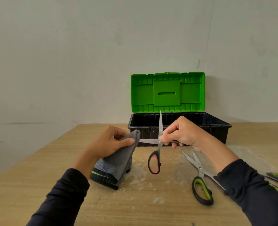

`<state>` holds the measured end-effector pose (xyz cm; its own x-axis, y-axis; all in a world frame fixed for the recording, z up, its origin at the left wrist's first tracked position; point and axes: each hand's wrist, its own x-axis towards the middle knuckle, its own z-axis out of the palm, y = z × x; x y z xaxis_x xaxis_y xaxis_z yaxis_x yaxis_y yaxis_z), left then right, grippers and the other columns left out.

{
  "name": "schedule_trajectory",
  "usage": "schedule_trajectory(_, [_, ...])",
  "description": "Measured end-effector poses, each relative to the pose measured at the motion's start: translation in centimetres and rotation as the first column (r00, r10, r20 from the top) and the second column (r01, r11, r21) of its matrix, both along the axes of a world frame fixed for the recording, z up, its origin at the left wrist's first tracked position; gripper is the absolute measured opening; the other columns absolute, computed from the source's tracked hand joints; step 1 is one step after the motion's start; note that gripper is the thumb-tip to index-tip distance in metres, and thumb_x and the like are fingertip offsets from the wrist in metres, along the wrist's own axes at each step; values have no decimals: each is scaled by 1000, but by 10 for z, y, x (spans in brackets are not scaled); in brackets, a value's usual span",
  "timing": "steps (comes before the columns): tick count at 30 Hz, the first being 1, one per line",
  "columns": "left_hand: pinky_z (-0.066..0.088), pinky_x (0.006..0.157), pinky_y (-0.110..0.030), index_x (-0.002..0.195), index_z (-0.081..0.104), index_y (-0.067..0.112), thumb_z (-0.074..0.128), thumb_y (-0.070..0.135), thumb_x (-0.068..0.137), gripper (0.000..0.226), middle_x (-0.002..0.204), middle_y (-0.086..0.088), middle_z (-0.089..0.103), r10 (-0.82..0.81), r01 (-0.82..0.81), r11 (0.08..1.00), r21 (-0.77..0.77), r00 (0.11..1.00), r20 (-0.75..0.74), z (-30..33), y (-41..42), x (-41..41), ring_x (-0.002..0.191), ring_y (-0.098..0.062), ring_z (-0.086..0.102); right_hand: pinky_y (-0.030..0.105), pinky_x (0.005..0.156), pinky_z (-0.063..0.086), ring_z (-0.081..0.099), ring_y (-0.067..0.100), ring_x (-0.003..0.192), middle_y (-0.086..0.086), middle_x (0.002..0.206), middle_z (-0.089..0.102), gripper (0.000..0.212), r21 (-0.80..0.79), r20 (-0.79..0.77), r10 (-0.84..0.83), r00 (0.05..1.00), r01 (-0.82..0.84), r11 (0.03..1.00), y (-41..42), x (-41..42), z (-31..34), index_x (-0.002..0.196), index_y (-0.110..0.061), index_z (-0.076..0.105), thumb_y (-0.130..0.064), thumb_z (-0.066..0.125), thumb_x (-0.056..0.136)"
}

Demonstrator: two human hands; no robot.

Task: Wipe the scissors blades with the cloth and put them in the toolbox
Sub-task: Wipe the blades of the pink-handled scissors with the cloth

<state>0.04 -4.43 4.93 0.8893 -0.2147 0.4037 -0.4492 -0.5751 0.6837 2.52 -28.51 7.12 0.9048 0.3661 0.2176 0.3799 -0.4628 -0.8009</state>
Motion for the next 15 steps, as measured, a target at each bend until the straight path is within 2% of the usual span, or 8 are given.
schedule_trajectory(2, [47,64,-18,76,73,24,66,24,83,10,69,10,70,-34,34,999,-30,999,-26,0,-3,-1,68,-5,64,15,36,32,54,7,41,3,57,66,12,-9,-1,14,1000,-14,1000,0,-1,1,70,0,73,-9,75,77])
schedule_trajectory(5, [46,62,-17,68,71,29,65,23,85,19,67,9,68,-89,88,996,-12,994,-56,0,-6,-4,66,-5,62,15,37,33,54,8,41,1,56,66,11,-20,8,31,999,-31,999,-1,-2,1,70,-1,73,-10,75,76])
schedule_trajectory(8, [45,64,-18,71,71,27,63,20,86,19,69,7,67,-59,60,998,6,998,-27,1,-8,-3,67,-5,60,15,40,37,57,8,44,2,57,67,10,0,27,21,999,-21,1000,0,-2,1,69,-4,74,-12,77,75])
schedule_trajectory(10, [46,65,-19,76,73,21,63,20,86,15,72,2,68,-19,19,998,-54,1000,0,2,-8,-4,68,-7,60,14,43,42,62,8,48,1,61,70,7,110,-2,11,1000,-11,994,0,-2,2,73,-8,75,-14,79,72])
schedule_trajectory(12, [48,62,-18,79,74,18,63,21,86,13,74,-4,70,33,-34,989,-141,999,-11,1,-7,-3,68,-10,63,15,46,48,65,9,53,1,67,73,19,305,-83,8,997,18,952,-1,-1,1,81,-10,75,-16,81,64])
schedule_trajectory(14, [50,62,-20,83,74,17,64,21,85,12,78,-4,72,65,-78,970,-232,996,-62,-2,-7,-1,71,-13,66,15,46,51,67,10,55,1,67,73,28,496,-201,20,979,84,864,0,1,-3,89,-9,73,-14,79,62])
schedule_trajectory(15, [51,62,-22,84,75,16,65,22,84,11,79,-4,73,70,-92,959,-269,994,-89,-3,-8,0,72,-16,67,14,45,50,68,9,54,2,65,73,26,574,-263,38,964,124,809,2,1,-6,90,-7,71,-9,78,65])
